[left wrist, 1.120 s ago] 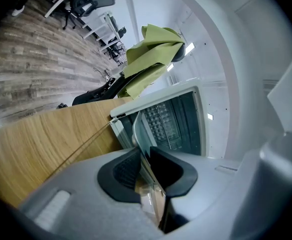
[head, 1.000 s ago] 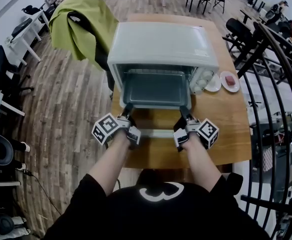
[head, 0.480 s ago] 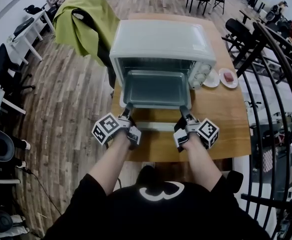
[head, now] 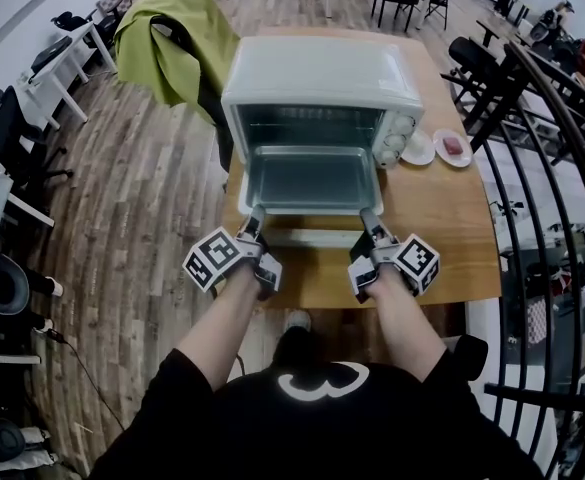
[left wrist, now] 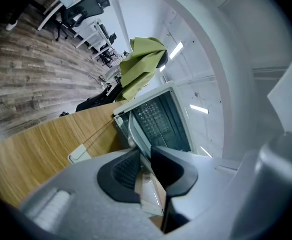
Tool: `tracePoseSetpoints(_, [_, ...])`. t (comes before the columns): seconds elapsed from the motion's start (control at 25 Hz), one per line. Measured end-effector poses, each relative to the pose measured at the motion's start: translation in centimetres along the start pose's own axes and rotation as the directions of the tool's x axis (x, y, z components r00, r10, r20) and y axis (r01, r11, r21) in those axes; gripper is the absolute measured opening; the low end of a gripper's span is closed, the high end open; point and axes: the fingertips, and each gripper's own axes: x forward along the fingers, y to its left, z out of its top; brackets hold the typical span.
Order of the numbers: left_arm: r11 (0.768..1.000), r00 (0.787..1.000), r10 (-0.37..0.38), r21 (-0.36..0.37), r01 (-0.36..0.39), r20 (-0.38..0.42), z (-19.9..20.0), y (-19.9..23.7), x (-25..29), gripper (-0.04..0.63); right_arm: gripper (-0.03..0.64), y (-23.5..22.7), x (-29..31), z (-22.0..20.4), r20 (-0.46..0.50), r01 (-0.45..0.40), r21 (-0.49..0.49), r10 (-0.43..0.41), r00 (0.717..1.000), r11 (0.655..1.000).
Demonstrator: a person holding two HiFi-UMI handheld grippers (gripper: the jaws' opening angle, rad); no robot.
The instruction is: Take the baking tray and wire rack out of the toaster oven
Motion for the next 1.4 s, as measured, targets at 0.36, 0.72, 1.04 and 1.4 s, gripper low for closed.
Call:
tracePoseSetpoints(0.36, [1.0,1.0,-0.015,0.019,0.014,0.011,-2.5,-1.6,-4.5,0.075,0.041,1.2,-4.7,-0.9,-0.003,-0.035,-0.017,0.035,0.999,0.999])
tracePoseSetpoints(0.72, [0.996,0.998,-0.058,0.06,0.059,-0.019,-7.1,-5.4,-7.2,0.077,0.04,1.9,-11.4,1.1,0.037,-0.063,-0.027,0.064,0.997,0.998])
tracePoseSetpoints(1.04, [0.99,0.986,-0.108,0.074,0.118,-0.125,-14.4,-10.0,-5.6,0.077,0.04,0.2,-19.0,6.4,0.149,-0.043,-0.02,0.045,0.988,0.999])
tracePoseSetpoints(1.4, [0.973,0.941,-0.185,0.081,0.215,-0.283,-23.8,-15.9,-1.6,0.077,0.038,-2.5,-28.0,13.9,0.323,0.006,-0.014,-0.001,0.946,1.0])
